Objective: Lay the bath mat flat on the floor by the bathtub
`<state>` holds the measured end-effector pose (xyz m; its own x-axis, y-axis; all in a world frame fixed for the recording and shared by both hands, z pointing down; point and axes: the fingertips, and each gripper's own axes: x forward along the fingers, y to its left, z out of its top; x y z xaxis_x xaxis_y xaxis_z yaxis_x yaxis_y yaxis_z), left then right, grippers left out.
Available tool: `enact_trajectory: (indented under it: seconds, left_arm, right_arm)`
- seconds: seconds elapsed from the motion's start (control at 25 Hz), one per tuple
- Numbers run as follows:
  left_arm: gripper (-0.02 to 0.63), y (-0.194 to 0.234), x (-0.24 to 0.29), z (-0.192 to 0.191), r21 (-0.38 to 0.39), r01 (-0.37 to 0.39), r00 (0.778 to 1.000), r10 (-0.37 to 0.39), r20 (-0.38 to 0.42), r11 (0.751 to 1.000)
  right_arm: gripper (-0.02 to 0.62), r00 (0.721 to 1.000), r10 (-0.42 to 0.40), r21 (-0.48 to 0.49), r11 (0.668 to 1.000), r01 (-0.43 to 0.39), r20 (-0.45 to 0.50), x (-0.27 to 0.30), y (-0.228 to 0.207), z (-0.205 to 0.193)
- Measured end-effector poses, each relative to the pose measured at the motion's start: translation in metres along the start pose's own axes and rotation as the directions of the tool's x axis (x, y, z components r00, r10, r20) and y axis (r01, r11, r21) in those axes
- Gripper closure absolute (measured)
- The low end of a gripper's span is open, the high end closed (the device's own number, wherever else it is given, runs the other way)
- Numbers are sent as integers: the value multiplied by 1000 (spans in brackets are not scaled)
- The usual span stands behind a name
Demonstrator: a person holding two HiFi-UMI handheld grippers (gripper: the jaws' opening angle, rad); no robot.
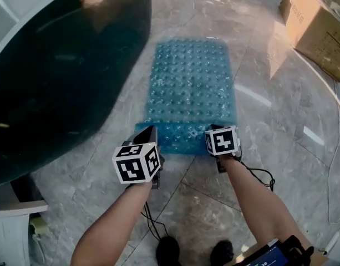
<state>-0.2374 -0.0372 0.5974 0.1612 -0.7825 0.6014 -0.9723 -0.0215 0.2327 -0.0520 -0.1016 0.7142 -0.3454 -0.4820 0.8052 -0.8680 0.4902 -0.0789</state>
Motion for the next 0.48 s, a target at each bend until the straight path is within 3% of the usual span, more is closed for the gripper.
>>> enact_trajectory:
  seconds: [0.28,0.48]
  left_arm:
    - [606,-15,54,-54,18,74,997,-74,-14,997]
    - [606,-22,60,-80,42,97,994,-94,-60,994]
  right_arm:
    - [589,992,-45,-66,996,53,119,-1,9,-8]
    - [589,991,-39,-91,995,51,128,-30,26,-43]
